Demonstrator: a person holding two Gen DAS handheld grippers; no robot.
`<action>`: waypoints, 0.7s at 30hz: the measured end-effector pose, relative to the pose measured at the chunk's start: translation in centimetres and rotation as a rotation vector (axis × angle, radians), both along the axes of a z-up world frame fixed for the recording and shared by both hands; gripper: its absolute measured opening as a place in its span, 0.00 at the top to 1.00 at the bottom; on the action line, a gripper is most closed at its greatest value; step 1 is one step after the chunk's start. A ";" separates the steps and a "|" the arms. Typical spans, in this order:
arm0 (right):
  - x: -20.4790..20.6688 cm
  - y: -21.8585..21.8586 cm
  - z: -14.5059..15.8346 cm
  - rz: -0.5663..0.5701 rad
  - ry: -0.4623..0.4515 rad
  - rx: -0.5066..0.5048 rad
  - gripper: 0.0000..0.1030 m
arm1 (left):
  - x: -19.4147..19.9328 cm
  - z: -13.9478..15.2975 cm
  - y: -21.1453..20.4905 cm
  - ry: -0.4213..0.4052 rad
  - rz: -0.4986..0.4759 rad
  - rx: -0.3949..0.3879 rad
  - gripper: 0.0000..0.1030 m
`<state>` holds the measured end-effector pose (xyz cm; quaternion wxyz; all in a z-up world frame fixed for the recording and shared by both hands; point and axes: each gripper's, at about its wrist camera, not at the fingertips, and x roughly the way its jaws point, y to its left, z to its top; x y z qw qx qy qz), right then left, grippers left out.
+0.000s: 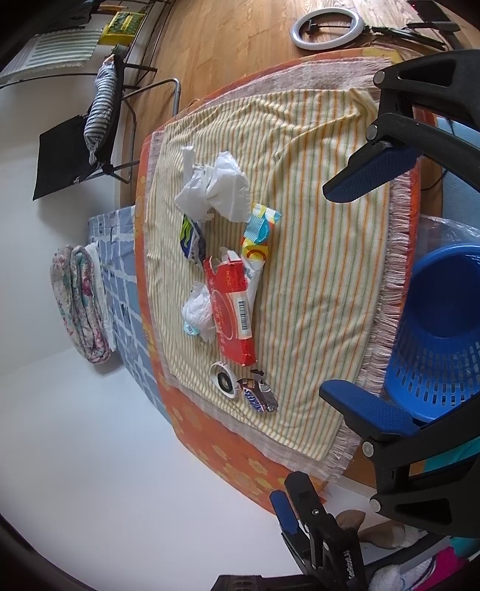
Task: Collect trash
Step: 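Grasp the Snickers wrapper with the left tool while the right tool grasps the white plastic bag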
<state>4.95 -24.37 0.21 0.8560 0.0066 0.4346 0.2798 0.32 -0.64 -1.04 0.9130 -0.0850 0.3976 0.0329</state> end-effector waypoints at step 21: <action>8.6 -1.9 0.1 -0.073 -0.003 -0.071 0.04 | 7.2 -1.9 6.5 0.116 -0.053 -0.068 0.06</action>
